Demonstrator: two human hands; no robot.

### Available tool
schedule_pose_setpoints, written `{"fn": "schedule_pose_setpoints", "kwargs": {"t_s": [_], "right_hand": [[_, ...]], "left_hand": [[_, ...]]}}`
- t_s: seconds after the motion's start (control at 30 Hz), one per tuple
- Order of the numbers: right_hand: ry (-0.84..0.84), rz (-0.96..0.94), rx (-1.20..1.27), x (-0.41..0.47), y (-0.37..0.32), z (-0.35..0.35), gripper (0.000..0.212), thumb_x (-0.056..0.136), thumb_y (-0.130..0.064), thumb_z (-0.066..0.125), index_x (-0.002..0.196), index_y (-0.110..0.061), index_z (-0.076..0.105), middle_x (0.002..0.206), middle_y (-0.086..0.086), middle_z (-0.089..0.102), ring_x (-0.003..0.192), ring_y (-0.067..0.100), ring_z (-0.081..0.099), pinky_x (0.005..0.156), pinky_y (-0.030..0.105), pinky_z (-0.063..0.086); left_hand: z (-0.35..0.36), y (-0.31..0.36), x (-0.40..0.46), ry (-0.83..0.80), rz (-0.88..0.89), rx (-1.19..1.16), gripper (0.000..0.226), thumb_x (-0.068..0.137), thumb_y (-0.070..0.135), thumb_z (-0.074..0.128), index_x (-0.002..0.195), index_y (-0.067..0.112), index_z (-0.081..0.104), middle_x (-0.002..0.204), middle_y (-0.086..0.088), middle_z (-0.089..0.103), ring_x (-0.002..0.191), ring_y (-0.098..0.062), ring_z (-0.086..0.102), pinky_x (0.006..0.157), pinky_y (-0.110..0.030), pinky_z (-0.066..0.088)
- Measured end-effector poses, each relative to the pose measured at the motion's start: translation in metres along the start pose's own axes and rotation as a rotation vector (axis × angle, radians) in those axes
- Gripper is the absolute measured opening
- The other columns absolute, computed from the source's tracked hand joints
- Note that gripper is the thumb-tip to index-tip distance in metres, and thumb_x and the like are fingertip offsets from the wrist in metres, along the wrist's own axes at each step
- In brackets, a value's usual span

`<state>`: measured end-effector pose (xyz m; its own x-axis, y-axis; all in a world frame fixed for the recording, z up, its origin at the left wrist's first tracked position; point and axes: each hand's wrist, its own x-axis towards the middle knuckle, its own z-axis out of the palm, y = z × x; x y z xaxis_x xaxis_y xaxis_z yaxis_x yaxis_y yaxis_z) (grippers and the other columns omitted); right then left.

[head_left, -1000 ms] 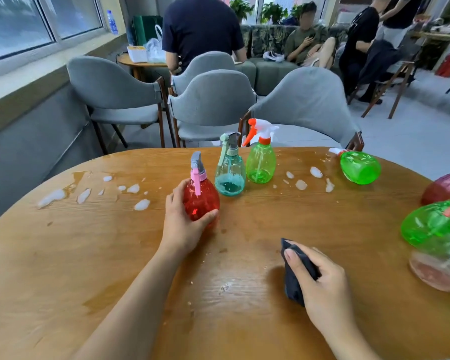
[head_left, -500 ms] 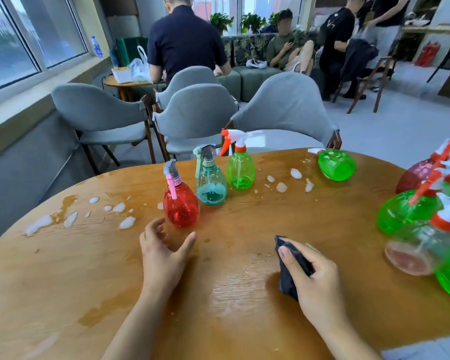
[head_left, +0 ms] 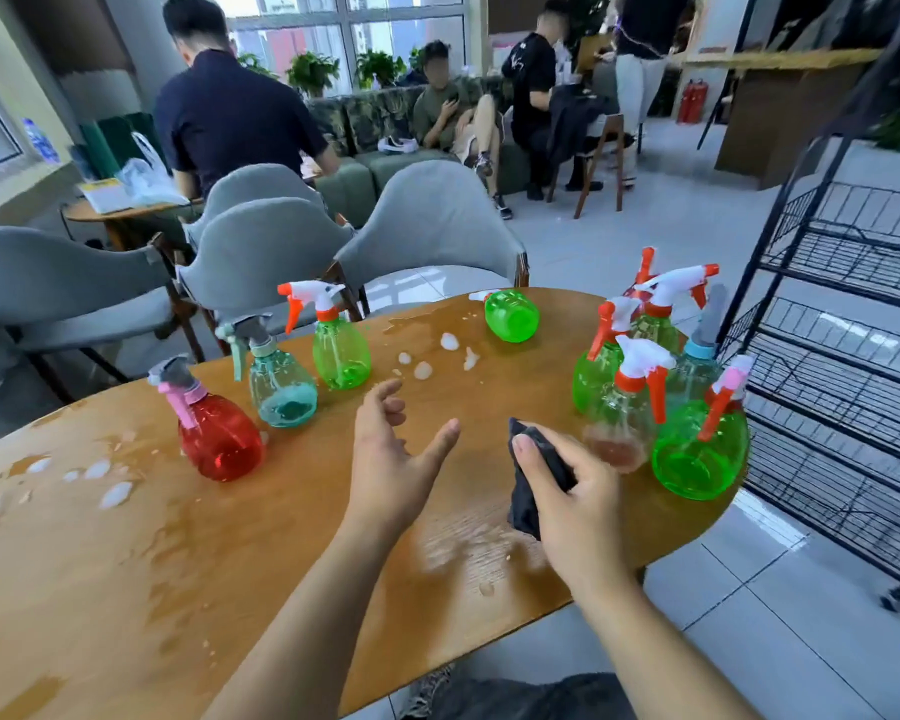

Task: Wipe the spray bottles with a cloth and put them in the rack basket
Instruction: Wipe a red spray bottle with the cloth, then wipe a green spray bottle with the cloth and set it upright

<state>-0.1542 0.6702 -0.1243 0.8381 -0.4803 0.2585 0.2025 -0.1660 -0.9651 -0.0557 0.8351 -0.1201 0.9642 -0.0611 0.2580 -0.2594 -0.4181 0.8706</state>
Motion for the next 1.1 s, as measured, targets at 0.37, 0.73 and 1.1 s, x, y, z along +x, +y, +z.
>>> {"fn": "schedule_pose_setpoints", "kwargs": {"t_s": [0.37, 0.73, 1.1], "right_hand": [[0.059, 0.077, 0.102, 0.046, 0.040, 0.024, 0.018, 0.105, -0.029, 0.064, 0.117, -0.029, 0.077, 0.105, -0.013, 0.078, 0.105, 0.006, 0.071, 0.090, 0.026, 0.055], [0.260, 0.135, 0.197, 0.096, 0.077, 0.039, 0.016, 0.101, -0.028, 0.064, 0.108, -0.029, 0.079, 0.107, -0.013, 0.079, 0.109, 0.008, 0.072, 0.101, 0.043, 0.055], [0.254, 0.136, 0.205, 0.094, 0.075, 0.039, 0.025, 0.094, -0.037, 0.064, 0.111, -0.027, 0.080, 0.110, -0.012, 0.079, 0.111, 0.008, 0.072, 0.098, 0.035, 0.055]], "left_hand": [[0.086, -0.004, 0.098, -0.122, 0.100, 0.104, 0.088, 0.087, 0.042, 0.087, 0.158, 0.021, 0.039, 0.147, -0.005, 0.051, 0.132, -0.019, 0.051, 0.112, -0.047, 0.049], [0.174, -0.012, 0.219, -0.292, 0.180, 0.290, 0.101, 0.082, 0.044, 0.090, 0.164, 0.043, 0.032, 0.167, -0.016, 0.027, 0.156, -0.037, 0.026, 0.126, -0.042, 0.025], [0.193, -0.013, 0.249, -0.246, 0.208, 0.403, 0.069, 0.074, 0.048, 0.094, 0.127, 0.034, 0.053, 0.147, -0.008, 0.039, 0.138, -0.036, 0.043, 0.097, -0.046, 0.048]]}}
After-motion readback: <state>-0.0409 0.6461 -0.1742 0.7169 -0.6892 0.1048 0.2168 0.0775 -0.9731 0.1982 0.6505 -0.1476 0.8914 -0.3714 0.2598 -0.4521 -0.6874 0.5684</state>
